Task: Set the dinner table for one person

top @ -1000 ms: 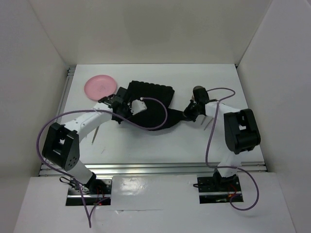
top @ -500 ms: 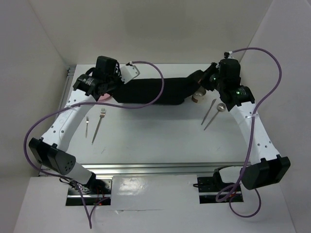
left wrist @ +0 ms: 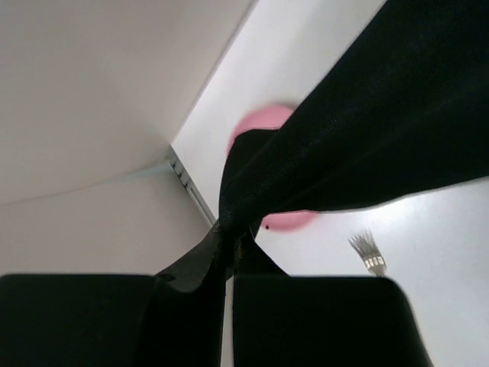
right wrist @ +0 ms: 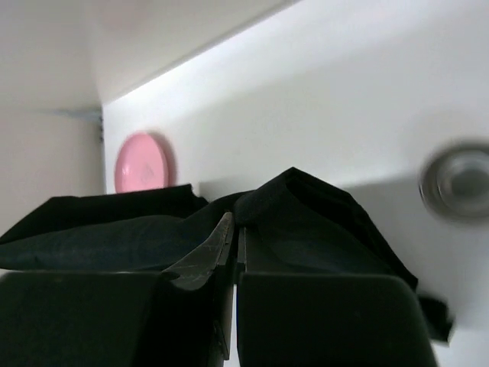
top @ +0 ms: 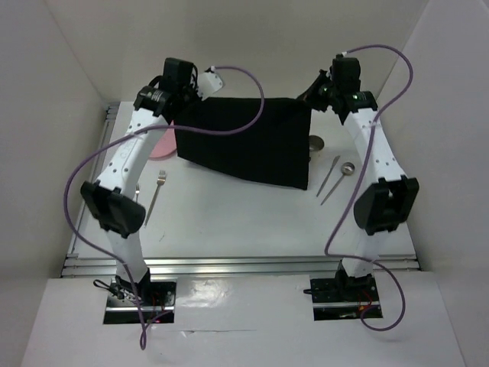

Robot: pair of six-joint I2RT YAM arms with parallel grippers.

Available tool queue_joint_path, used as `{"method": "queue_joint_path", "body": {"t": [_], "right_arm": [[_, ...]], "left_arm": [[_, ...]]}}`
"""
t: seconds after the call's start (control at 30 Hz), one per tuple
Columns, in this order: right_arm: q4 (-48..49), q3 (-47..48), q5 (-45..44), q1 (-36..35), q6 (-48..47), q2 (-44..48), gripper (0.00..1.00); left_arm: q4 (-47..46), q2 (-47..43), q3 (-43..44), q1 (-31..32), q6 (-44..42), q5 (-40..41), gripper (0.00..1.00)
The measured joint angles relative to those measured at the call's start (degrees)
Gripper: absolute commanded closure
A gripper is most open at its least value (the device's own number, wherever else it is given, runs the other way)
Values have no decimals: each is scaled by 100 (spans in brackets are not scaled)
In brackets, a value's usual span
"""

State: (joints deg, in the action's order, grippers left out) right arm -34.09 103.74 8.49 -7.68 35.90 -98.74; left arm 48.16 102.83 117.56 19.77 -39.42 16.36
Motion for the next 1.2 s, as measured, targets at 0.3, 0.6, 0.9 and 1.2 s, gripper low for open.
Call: {"method": "queue_joint_path", "body": {"t": [0.3, 0.6, 0.9, 1.2], "right_arm": [[227, 2618, 1040, 262, -101, -1897, 100], [1517, -678, 1119, 269, -190, 365, 100], [1738, -4806, 1725, 269, -9, 1635, 100], [1001, -5908, 1569, 378, 11, 2968, 48]], "left_arm": [[-1021, 1357, 1314, -514, 105, -22, 100], [-2227, -256, -1375, -509, 101, -726, 100], [-2483, -1405, -4708, -463, 50, -1657, 100], [-1886, -2730, -6546, -133, -267, -2044, 59]]}}
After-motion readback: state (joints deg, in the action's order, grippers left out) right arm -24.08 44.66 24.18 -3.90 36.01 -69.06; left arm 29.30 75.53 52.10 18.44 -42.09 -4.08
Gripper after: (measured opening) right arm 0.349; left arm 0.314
